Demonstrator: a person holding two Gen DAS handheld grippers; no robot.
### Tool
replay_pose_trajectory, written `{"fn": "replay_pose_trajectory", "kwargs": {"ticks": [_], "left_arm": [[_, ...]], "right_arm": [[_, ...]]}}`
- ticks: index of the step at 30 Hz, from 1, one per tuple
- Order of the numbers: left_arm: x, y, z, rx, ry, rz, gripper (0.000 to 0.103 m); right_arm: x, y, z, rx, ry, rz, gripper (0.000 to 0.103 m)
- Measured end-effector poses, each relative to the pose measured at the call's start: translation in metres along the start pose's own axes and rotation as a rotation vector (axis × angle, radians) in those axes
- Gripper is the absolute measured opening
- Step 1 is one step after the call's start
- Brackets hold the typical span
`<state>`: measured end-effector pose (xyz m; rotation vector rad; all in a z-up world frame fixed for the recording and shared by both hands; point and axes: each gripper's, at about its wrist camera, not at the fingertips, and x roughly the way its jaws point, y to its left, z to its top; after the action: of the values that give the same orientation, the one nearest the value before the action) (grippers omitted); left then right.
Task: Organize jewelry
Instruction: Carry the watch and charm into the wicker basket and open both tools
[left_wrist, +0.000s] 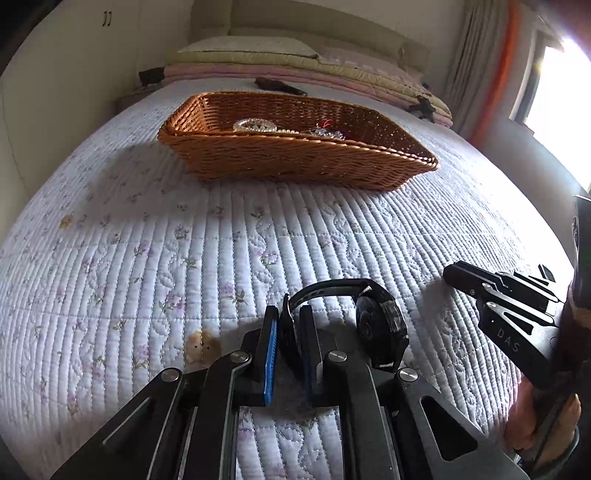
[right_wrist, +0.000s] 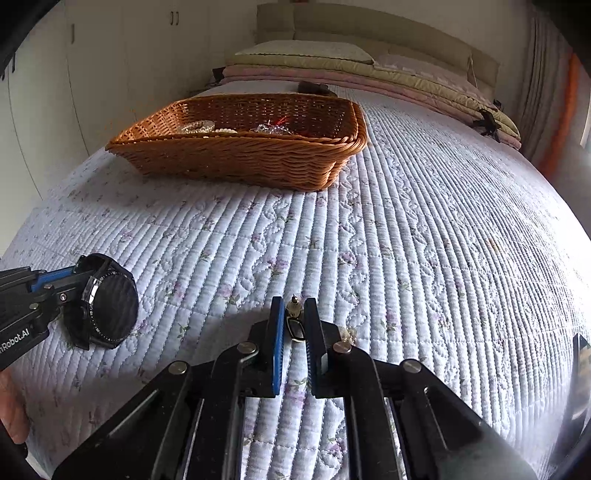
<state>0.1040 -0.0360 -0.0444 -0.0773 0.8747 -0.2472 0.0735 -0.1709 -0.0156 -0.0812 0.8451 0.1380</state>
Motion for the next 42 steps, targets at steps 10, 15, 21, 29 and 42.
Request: {"fn": "replay_pose_trajectory", "kwargs": {"ticks": [10, 15, 21, 29, 42], "left_arm": [[-0.034, -0.003, 0.000, 0.025, -0.135, -0.079, 0.010], [-0.055, 0.002, 0.020, 0.006, -0.205, -0.102, 0.010], [-0.073, 0.009, 0.080, 0.005, -0.316, -0.100, 0.010], [-0.034, 0.017, 0.168, 0.018, -0.375, -0.054, 0.010], [0.078, 0.048, 0.178, -0.088, -0.233, -0.030, 0.010]], "right_arm": [[-0.034, -0.011, 0.002, 0.060, -0.138, 0.072, 0.011], [-0.064, -0.009, 0.024, 0.056, -0.225, 0.075, 0.012], [-0.086, -0.003, 0.098, 0.028, -0.316, 0.096, 0.011], [0.002, -0.015, 0.202, 0.153, -0.161, 0.223, 0.011], [0.127, -0.015, 0.210, 0.200, 0.098, 0.140, 0.012]]}}
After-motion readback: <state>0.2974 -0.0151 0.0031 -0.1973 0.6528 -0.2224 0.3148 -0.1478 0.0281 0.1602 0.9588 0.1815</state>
